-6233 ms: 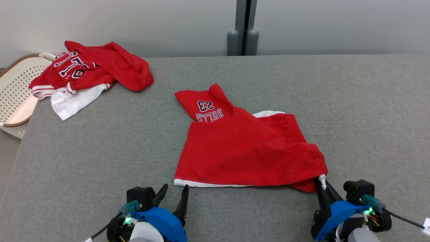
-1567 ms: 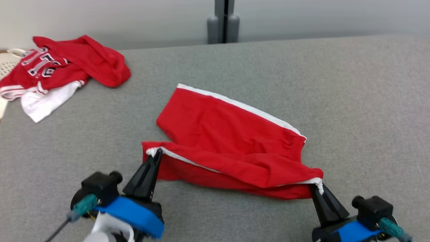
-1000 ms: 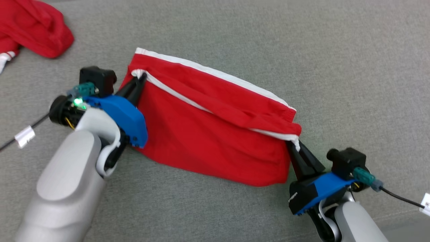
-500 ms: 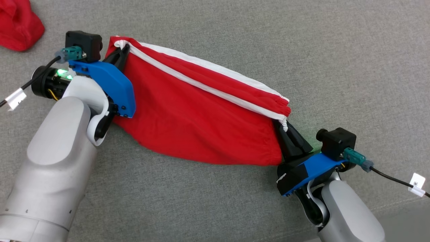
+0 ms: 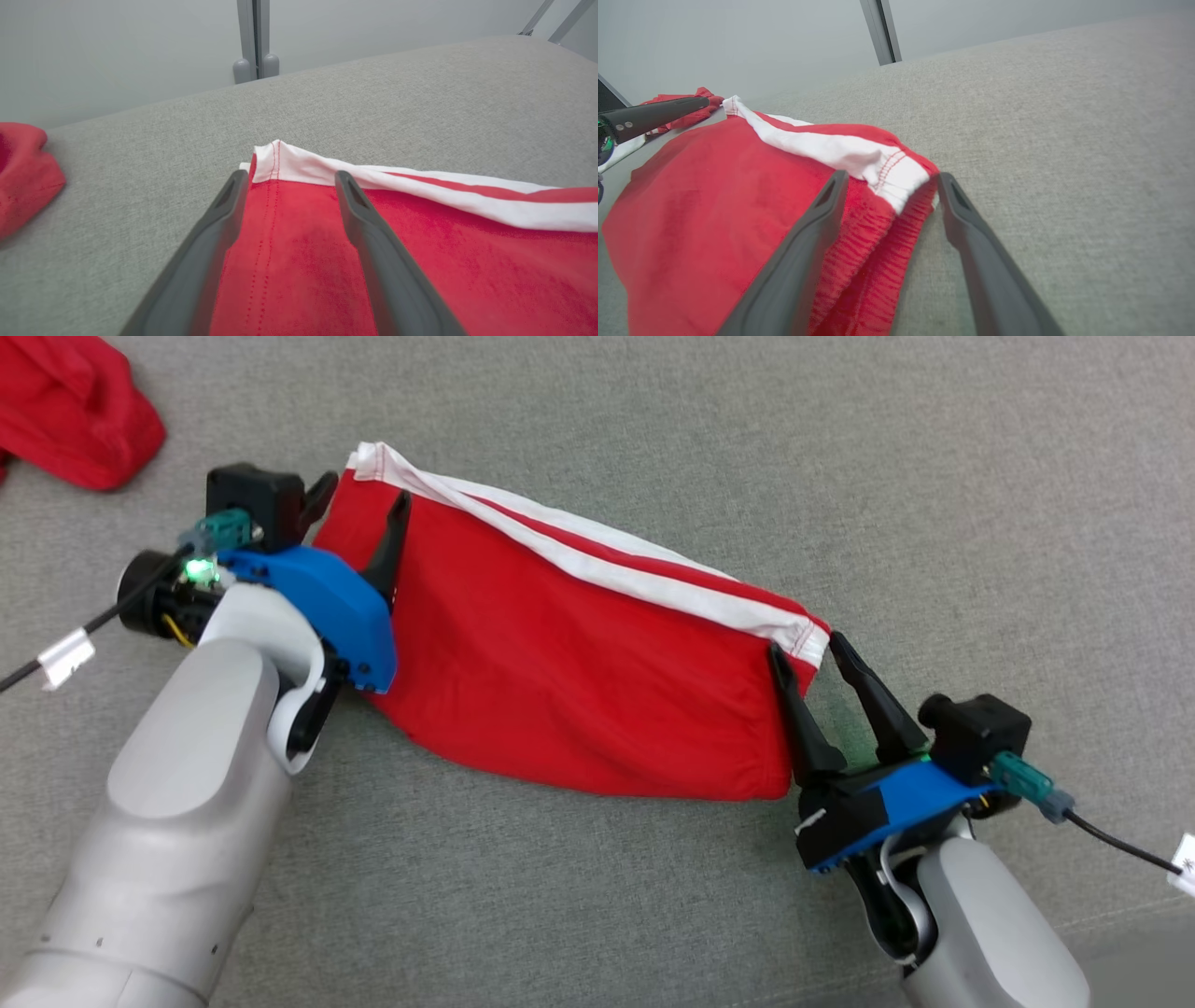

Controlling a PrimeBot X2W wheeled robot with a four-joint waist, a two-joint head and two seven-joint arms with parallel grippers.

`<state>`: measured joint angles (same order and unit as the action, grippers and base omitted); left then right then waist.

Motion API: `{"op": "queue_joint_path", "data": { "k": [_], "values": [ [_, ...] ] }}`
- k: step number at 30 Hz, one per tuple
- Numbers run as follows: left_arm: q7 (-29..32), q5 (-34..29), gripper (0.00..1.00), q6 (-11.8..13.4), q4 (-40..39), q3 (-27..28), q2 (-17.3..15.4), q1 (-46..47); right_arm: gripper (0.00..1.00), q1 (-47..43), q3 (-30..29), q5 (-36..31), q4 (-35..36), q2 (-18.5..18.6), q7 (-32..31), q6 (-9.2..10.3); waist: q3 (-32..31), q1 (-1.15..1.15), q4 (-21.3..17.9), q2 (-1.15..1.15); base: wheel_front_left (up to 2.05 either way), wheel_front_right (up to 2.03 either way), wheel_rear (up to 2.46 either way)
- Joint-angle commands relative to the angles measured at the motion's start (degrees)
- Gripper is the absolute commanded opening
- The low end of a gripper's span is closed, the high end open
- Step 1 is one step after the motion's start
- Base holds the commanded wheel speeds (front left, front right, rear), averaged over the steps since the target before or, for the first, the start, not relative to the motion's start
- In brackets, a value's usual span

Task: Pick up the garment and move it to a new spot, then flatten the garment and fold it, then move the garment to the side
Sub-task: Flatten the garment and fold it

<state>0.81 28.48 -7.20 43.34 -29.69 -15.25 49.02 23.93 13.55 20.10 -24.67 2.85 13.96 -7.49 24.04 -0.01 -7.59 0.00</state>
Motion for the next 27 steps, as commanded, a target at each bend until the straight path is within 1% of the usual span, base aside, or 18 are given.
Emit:
{"op": "queue_joint_path", "data": {
  "k": [1, 6, 12, 14, 15, 17, 18, 24, 27],
  "values": [
    [-0.4, 0.6, 1.0, -0.4, -0.8, 0.1, -0.8, -1.4, 1.0, -1.8, -0.9, -0.9, 0.8, 0.1, 0.1, -0.01, -0.6, 0.01, 0.2, 0.0, 0.0, 0.0, 0.0],
    [1.0, 2.1, 1.0, -0.3, -3.3, 0.3, -2.6, -5.0, 1.0, -5.5, -4.9, -3.4, 4.0, 0.1, -1.9, -0.01, -2.7, 0.01, 0.8, 0.0, 0.0, 0.0, 0.0],
    [5.9, 4.2, 1.0, 0.9, -5.7, 0.6, -4.2, -8.3, 1.0, -9.4, -8.0, -5.3, 10.3, 0.1, -4.8, -0.01, -4.3, 0.01, 0.4, 0.0, 0.0, 0.0, 0.0],
    [6.9, 4.8, 1.0, 1.1, -6.0, 0.8, -4.5, -8.8, 1.0, -9.8, -8.1, -5.5, 11.3, 0.1, -5.2, -0.02, -4.4, 0.01, 0.2, 0.0, 0.0, 0.0, 0.0],
    [8.8, 5.9, 1.0, 1.4, -6.4, 1.5, -4.9, -9.5, 1.0, -10.5, -7.9, -5.5, 13.0, 0.1, -5.9, -0.01, -4.1, 0.01, -0.3, 0.0, 0.0, 0.0, 0.0],
    [10.6, 6.9, 1.0, 1.9, -6.9, 2.1, -5.7, -9.8, 1.0, -11.0, -7.5, -5.4, 14.4, 0.1, -6.4, -0.01, -3.6, 0.01, -1.0, 0.0, 0.0, 0.0, 0.0],
    [10.6, 6.9, 1.0, 1.9, -6.9, 2.1, -5.7, -9.8, 1.0, -11.0, -7.5, -5.4, 14.4, 0.1, -6.4, -0.01, -3.6, 0.01, -1.0, 0.0, 0.0, 0.0, 0.0],
    [15.1, 9.3, 1.0, 2.9, -7.0, 3.5, -7.5, -10.3, 1.0, -11.7, -5.3, -4.8, 16.5, 0.1, -7.3, -0.01, -2.2, 0.01, -2.6, 0.0, 0.0, 0.0, 0.0],
    [16.8, 11.1, 1.0, 2.8, -7.0, 4.2, -7.5, -11.0, 1.0, -11.9, -4.8, -4.3, 16.6, 0.1, -7.2, -0.01, -2.0, 0.01, -3.1, 0.0, 0.0, 0.0, 0.0]
  ]
}}
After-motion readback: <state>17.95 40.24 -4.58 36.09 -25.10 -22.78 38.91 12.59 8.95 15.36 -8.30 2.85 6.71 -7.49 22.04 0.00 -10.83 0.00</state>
